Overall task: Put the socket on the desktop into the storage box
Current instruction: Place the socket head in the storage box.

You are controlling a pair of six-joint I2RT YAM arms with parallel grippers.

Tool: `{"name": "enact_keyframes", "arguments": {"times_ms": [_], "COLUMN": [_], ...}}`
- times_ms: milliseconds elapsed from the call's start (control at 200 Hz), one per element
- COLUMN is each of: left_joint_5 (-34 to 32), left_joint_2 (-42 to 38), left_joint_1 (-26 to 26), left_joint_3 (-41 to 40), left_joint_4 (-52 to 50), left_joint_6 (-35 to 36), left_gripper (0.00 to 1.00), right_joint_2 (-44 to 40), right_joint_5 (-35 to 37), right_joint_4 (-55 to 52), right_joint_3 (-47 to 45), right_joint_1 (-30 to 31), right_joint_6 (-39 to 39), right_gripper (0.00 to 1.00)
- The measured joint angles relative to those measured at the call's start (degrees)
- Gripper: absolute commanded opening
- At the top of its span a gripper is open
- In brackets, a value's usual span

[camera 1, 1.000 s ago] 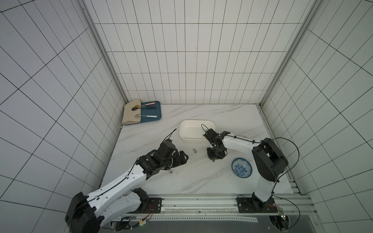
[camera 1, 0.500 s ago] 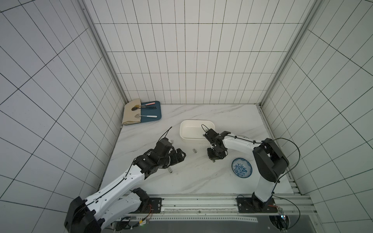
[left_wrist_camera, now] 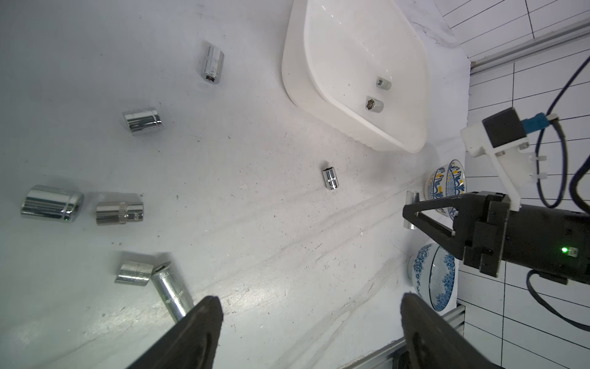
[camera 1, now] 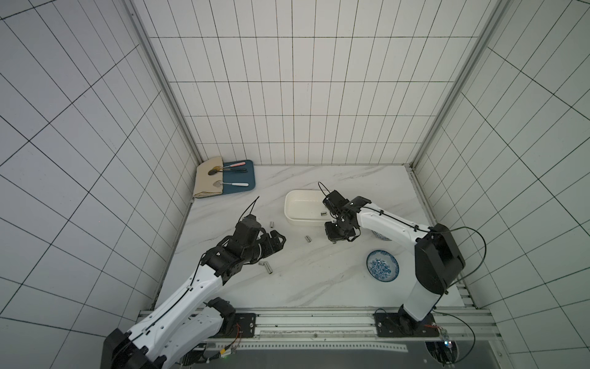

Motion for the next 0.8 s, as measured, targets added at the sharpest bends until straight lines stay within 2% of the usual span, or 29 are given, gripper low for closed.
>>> {"name": "enact_keyframes", "arguments": {"times_ms": [290,800], "left_joint_5": [1.3,3.9], "left_joint_2": [1.9,3.8], "left_joint_1": [2.2,5.2], "left_joint_3": [0.4,1.5], "left_joint_4": [0.1,0.0], "left_joint_6": [1.3,2.3], "left_gripper": [0.91,0.91], "right_joint_2": [4.4,22.8], "right_joint_5": [0.8,0.2], "right_joint_4": [-3.8,-10.0], "right_joint_3": [12.9,38.0], "right_joint_1": [-1.3,-7.6], "right_joint_6": [-2.7,-4.9], "right_gripper": [0.14,0.14]}}
